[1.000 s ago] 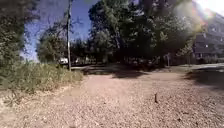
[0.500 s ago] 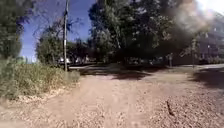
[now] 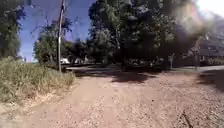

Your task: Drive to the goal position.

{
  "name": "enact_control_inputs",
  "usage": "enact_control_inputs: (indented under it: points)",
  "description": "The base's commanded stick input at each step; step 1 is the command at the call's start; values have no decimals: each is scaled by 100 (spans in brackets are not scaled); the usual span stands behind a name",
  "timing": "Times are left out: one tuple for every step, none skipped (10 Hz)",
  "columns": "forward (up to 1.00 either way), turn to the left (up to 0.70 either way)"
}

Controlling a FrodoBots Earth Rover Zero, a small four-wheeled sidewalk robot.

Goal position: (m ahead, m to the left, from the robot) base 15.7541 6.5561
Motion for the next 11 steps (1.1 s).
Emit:
enact_control_inputs:
  points:
    - [85,0]
    - [85,0]
    - [85,0]
    - [85,0]
    - [85,0]
    - [85,0]
    - [85,0]
    - [85,0]
    - [85,0]
    - [85,0]
    - [85,0]
